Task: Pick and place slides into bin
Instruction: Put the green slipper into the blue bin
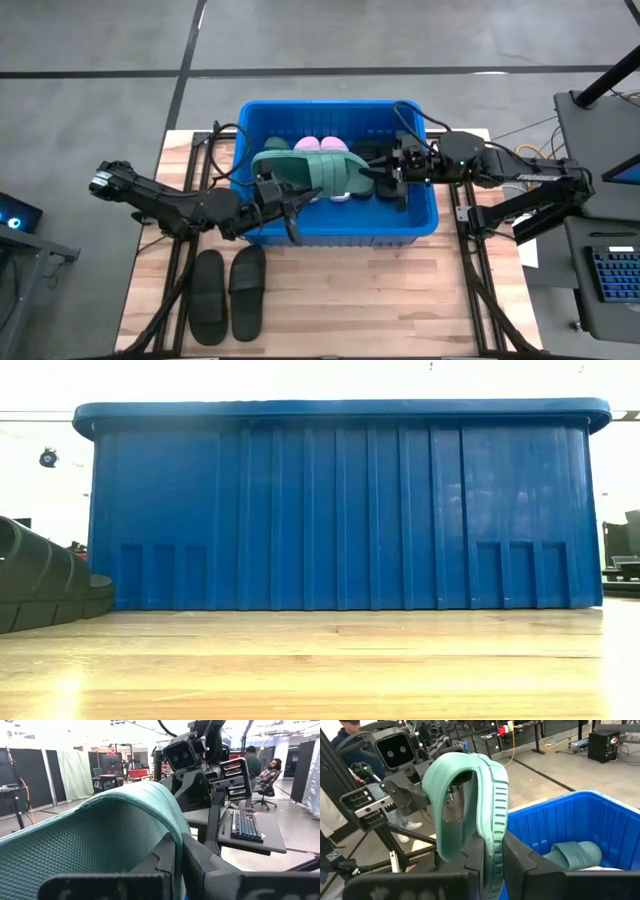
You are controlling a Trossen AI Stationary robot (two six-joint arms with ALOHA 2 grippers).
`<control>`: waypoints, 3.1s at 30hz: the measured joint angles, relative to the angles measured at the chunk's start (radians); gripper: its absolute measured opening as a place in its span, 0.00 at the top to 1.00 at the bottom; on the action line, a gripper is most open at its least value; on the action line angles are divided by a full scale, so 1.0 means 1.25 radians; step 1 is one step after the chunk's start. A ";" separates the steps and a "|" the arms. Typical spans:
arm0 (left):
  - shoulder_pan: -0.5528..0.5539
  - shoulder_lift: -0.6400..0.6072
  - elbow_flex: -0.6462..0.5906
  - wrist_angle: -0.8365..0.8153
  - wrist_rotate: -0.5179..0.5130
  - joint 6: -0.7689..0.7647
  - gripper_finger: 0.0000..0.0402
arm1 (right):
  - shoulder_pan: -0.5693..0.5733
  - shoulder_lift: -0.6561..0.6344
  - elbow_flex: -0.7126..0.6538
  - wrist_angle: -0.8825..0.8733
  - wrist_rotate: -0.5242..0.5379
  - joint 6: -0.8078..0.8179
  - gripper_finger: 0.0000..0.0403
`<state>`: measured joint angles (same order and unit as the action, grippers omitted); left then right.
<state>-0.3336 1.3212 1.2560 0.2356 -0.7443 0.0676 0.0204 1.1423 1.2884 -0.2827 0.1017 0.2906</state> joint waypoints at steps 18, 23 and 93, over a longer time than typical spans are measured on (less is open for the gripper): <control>0.000 0.000 -0.003 0.008 0.017 0.086 0.76 | -0.001 -0.004 0.000 -0.044 -0.003 0.018 0.92; -0.001 -0.001 -0.003 0.012 0.017 0.099 0.56 | -0.001 -0.012 0.000 -0.052 0.002 0.023 0.92; -0.020 0.198 0.131 -0.027 -0.135 1.175 0.44 | -0.279 -0.031 0.000 -0.253 -0.568 0.376 0.93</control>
<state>-0.3583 1.5691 1.4193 0.2024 -0.9125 1.5368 -0.3283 1.1034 1.2881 -0.5990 -0.6087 0.7601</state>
